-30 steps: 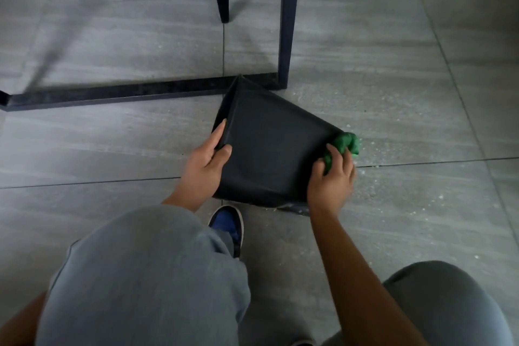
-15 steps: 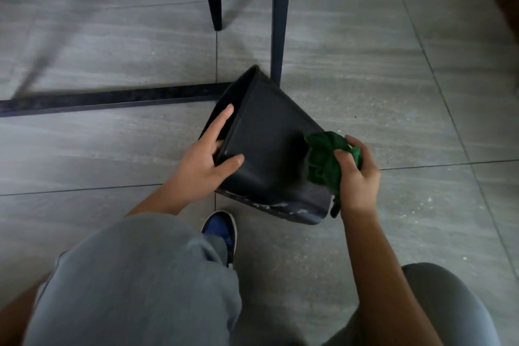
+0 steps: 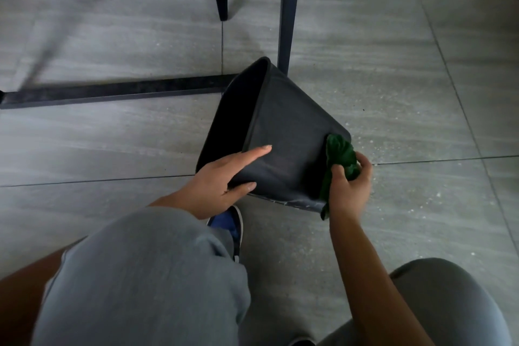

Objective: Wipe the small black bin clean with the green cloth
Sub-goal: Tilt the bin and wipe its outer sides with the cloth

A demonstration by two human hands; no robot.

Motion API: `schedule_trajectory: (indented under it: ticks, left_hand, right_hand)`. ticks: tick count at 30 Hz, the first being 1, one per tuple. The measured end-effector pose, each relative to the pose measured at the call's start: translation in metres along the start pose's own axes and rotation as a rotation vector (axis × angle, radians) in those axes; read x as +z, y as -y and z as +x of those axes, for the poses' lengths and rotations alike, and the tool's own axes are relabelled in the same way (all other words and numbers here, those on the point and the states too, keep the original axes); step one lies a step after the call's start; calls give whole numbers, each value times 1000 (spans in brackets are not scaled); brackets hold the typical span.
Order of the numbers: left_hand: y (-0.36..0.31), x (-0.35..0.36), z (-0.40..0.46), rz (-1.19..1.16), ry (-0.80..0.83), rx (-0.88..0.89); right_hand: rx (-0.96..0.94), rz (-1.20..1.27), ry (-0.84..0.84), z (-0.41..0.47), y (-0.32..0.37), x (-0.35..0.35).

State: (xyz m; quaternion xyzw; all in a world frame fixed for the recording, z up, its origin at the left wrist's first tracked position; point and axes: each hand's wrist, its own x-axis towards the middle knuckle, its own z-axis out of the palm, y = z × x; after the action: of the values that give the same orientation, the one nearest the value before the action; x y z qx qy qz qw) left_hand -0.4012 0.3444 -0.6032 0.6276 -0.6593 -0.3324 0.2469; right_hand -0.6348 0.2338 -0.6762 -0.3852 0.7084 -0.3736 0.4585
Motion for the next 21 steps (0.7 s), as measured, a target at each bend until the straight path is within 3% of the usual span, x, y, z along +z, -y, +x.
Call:
schedule_trajectory:
  ticks: [6, 11, 15, 21]
  left_hand:
    - [2, 1, -7, -25, -76, -41]
    - [11, 4, -20, 166, -170, 142]
    - [15, 6, -29, 159, -70, 66]
    - [14, 15, -30, 53, -50, -55]
  right_hand:
    - [-30, -98, -14, 2, -8, 4]
    - [-76, -297, -23, 2, -18, 7]
    - [-57, -324, -4, 3, -23, 7]
    - [-47, -308, -12, 8, -26, 4]
